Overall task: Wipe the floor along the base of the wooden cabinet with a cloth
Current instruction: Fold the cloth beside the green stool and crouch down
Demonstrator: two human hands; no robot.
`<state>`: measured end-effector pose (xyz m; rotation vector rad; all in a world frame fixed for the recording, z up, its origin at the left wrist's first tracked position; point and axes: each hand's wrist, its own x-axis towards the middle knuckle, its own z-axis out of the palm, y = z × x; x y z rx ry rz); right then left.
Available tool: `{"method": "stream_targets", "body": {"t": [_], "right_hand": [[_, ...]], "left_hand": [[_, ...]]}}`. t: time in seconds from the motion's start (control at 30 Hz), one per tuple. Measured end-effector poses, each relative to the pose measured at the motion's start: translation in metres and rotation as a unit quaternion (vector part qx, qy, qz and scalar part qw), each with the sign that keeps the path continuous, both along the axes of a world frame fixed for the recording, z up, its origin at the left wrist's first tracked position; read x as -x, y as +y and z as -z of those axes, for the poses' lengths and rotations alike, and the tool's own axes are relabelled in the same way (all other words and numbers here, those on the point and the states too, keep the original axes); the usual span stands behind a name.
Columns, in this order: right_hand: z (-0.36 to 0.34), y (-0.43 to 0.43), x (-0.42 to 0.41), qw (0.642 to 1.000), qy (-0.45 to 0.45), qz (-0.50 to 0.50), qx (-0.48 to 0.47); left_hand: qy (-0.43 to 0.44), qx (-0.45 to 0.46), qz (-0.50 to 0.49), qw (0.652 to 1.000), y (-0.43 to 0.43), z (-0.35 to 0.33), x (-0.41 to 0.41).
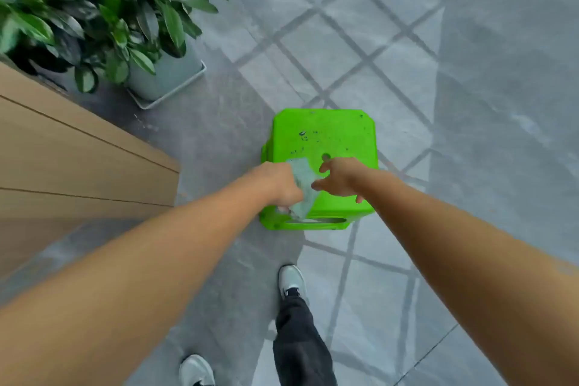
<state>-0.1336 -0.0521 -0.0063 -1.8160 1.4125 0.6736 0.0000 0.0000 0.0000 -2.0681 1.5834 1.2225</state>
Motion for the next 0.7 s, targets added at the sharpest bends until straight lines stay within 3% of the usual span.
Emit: {"method": "stream_targets", "body": {"t": [0.1, 0.23, 0.3, 0.4, 0.53, 0.7], "right_hand": [[0.094, 0.01, 0.006, 0.992, -0.049, 0.113, 0.035], [0.179, 0.036, -0.007, 0.939, -0.092, 0.261, 0.206], [0.196, 0.051, -0.021, 0.911, -0.101, 0.265, 0.299], [0.204, 0.083, -0.046, 0.897, -0.135, 0.243, 0.344], [0.206, 0.121, -0.082, 0.923, -0.145, 0.156, 0.32], [0.22, 0.183, -0.143, 0.963, -0.211, 0.053, 0.157]], "left_hand": [[-0.021, 0.059, -0.089, 0.994, -0.005, 0.089, 0.004], [0.005, 0.186, -0.211, 0.96, 0.012, 0.176, 0.013], [0.041, 0.247, -0.282, 0.926, 0.025, 0.202, 0.011], [0.147, 0.292, -0.358, 0.875, 0.051, 0.221, 0.004], [0.24, 0.209, -0.486, 0.814, 0.101, 0.23, -0.028], [0.222, 0.129, -0.55, 0.795, 0.198, 0.244, -0.107]]}}
